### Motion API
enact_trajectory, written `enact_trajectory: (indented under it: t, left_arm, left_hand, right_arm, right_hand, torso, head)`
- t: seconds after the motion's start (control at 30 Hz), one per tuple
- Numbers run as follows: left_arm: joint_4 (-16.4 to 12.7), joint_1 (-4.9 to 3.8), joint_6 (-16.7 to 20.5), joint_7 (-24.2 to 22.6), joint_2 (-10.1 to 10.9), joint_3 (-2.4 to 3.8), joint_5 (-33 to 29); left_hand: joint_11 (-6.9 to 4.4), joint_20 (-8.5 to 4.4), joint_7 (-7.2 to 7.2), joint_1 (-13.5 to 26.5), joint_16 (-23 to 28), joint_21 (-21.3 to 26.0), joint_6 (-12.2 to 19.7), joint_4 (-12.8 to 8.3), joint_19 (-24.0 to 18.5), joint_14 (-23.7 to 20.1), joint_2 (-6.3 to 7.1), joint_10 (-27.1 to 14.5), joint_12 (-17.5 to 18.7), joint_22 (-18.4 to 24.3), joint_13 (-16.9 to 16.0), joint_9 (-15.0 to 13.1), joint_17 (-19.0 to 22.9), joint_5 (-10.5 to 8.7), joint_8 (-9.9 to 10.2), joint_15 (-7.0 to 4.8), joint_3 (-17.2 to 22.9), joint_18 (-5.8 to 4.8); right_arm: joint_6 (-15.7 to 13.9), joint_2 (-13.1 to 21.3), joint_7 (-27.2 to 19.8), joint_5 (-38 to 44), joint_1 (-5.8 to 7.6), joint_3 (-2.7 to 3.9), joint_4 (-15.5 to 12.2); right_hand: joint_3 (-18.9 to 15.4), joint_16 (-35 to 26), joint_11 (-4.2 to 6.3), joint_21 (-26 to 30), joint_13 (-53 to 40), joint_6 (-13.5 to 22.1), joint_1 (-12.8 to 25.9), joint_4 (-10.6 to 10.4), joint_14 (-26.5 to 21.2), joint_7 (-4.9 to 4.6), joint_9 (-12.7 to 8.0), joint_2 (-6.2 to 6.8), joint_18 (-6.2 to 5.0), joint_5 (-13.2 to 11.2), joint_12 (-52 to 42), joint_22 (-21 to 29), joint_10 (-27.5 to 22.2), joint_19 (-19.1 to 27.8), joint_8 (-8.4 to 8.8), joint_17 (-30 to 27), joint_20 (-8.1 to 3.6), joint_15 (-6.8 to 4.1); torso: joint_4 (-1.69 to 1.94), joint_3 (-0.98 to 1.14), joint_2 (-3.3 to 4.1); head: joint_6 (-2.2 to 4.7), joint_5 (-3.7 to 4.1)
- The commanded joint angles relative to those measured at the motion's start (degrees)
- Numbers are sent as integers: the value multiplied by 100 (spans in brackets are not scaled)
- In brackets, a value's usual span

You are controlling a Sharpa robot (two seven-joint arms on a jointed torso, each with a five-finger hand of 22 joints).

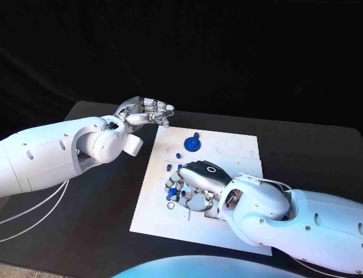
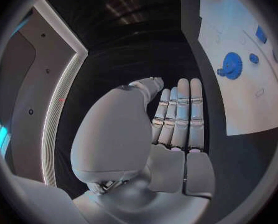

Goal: Assemble the parts on the task board

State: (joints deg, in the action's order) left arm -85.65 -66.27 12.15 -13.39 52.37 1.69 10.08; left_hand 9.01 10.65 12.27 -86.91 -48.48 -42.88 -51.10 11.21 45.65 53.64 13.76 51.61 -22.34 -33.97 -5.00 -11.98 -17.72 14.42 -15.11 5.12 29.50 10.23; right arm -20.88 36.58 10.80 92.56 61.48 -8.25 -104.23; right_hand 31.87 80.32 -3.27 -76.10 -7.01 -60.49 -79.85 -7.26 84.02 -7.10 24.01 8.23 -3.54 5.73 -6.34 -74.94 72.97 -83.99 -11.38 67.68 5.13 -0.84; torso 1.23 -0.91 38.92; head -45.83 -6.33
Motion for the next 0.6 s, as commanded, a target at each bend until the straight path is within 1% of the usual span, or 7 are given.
enact_trajectory:
  t: [0.03, 0.1, 0.13, 0.23, 0.37, 0.6]
  left_arm:
    - [-6, -3, -107, -24, -22, 2, -41]
    - [-6, -3, -107, -23, -26, 2, -42]
    - [-7, -3, -107, -22, -28, 2, -42]
    - [-10, -3, -106, -21, -28, 2, -42]
    - [-13, -3, -107, -20, -27, 1, -42]
    - [-18, -3, -111, -19, -27, 1, -43]
  left_hand:
    - [9, -3, 12, -20, 24, -19, 8, -22, -56, -10, -32, -46, 5, -5, 7, -8, 7, 35, -32, 0, -3, 6]
    - [9, -3, 12, -20, 24, -19, 8, -22, -56, -10, -32, -46, 5, -5, 7, -8, 7, 35, -32, 0, -3, 6]
    - [9, -3, 12, -20, 24, -19, 8, -22, -56, -10, -32, -46, 5, -5, 7, -8, 7, 35, -32, 0, -3, 6]
    - [9, -3, 12, -20, 24, -19, 8, -22, -56, -10, -32, -46, 5, -5, 7, -8, 7, 35, -32, 0, -3, 6]
    - [9, -3, 12, -20, 24, -19, 8, -22, -56, -10, -32, -46, 5, -5, 7, -8, 7, 35, -32, 0, -3, 6]
    - [9, -3, 12, -20, 24, -19, 8, -22, -56, -10, -32, -46, 5, -5, 7, -8, 7, 35, -32, 0, -3, 6]
  right_arm:
    - [91, -98, -145, 77, -71, -10, 109]
    - [123, -162, -150, 99, -119, -19, 181]
    - [156, -214, -148, 124, -157, -27, 250]
    - [232, -278, -113, 166, -204, -38, 346]
    - [348, -321, -52, 218, -232, -45, 409]
    - [546, -382, 71, 334, -253, -54, 488]
  right_hand:
    - [25, 5, -1, 29, 10, -37, 15, 16, 179, 4, 181, 38, 83, 11, 29, -1145, -25, -152, -120, -15, -41, -31]
    - [25, 8, -2, 22, 10, -35, 17, 20, 180, 2, 182, 43, 84, 11, 32, -1147, -26, -155, -120, -8, -40, -30]
    - [25, 8, -2, 22, 10, -35, 17, 20, 180, 2, 182, 43, 84, 11, 32, -1147, -26, -155, -120, -8, -40, -30]
    - [26, 10, -5, 32, 10, -30, 21, 23, 181, -1, 183, 49, 83, 13, 36, -1144, -28, -151, -120, -5, -39, -28]
    - [27, 9, -9, 12, 11, -24, 28, 25, 180, -6, 184, 56, 87, 13, 42, -1149, -32, -157, -119, -8, -38, -26]
    - [26, 14, -10, 3, 11, -22, 34, 25, 182, -7, 185, 59, 88, 13, 44, -1152, -32, -160, -119, 5, -38, -24]
  torso:
    - [-12, 0, 10]
    - [-11, 0, 12]
    - [-5, 1, 11]
    - [-2, 0, 12]
    - [-6, 2, 13]
    - [-11, 4, 11]
  head:
    - [-27, -68]
    - [-30, -79]
    - [-36, -85]
    - [-48, -94]
    - [-61, -87]
    - [-80, -101]
